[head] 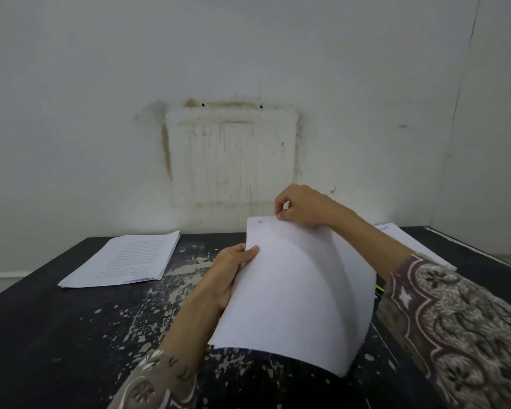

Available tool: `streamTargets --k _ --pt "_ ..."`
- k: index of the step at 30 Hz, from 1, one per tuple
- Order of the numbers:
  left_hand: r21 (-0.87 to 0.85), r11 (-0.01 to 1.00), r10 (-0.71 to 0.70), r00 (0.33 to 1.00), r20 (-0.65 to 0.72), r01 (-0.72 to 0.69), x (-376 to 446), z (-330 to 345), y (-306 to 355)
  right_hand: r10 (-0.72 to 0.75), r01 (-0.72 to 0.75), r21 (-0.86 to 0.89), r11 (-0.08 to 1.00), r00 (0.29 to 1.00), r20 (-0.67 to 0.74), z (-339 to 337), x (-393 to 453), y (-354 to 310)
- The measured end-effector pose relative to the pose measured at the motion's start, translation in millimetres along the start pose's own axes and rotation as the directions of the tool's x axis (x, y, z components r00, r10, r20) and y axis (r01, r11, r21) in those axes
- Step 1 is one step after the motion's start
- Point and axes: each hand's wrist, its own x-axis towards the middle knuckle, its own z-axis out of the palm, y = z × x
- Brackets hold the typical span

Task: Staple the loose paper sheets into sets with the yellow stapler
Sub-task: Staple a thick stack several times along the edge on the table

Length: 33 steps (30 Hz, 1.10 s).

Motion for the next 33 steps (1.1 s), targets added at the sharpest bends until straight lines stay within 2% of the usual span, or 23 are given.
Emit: streamTargets --k 3,5,9,12,15,17,19,21,23,25,29,33 --pt "0.02 0.996 -0.083 0.99 -0.117 0.086 1 -14 -9 -0.038 0.029 0.08 0.996 0.992 0.124 31 7 5" --pt "0.095 0.991 -0.074 0.972 -0.222 0.097 3 -20 -16 -0.081 0.045 0.187 0.981 0.978 0.192 56 5 9" --pt "0.432 0.899 0.083 0.944 -0.321 0.068 3 -25 -27 -0.078 0.017 0.376 0.927 0.986 0.147 102 -6 16" --pt "0.512 0.855 0.108 0.939 -0.328 0.08 4 -32 -36 -0.025 -0.033 0.422 0.906 0.991 0.131 118 -14 29" --pt "0.52 0.85 0.125 0.922 -0.366 0.091 2 -42 -40 0.098 -0.11 0.318 0.942 0.994 0.054 118 -19 62" --pt "0.525 0.846 0.147 0.909 -0.39 0.088 2 -51 -40 0.233 -0.229 0.102 0.968 0.972 -0.038 113 -25 91" --pt "0.53 0.843 0.158 0.898 -0.411 0.095 2 -60 -42 0.361 -0.369 -0.142 0.918 0.929 -0.079 105 -33 115" --pt "0.544 0.833 0.167 0.892 -0.42 0.1 5 -68 -45 0.503 -0.49 -0.267 0.83 0.864 -0.021 99 -41 132" --pt "0.54 0.835 0.169 0.886 -0.431 0.103 6 -71 -48 0.625 -0.587 -0.278 0.761 0.777 0.07 95 -48 144" --pt "0.533 0.839 0.164 0.884 -0.438 0.109 8 -73 -51 0.665 -0.625 -0.244 0.742 0.732 0.147 95 -52 154" --pt "0.494 0.866 0.158 0.891 -0.425 0.082 9 -74 -56 0.61 -0.603 -0.101 0.792 0.769 0.19 96 -52 166" --pt "0.475 0.876 0.12 0.918 -0.378 0.08 8 -67 -61 0.426 -0.439 0.078 0.895 0.893 0.143 93 -48 159"
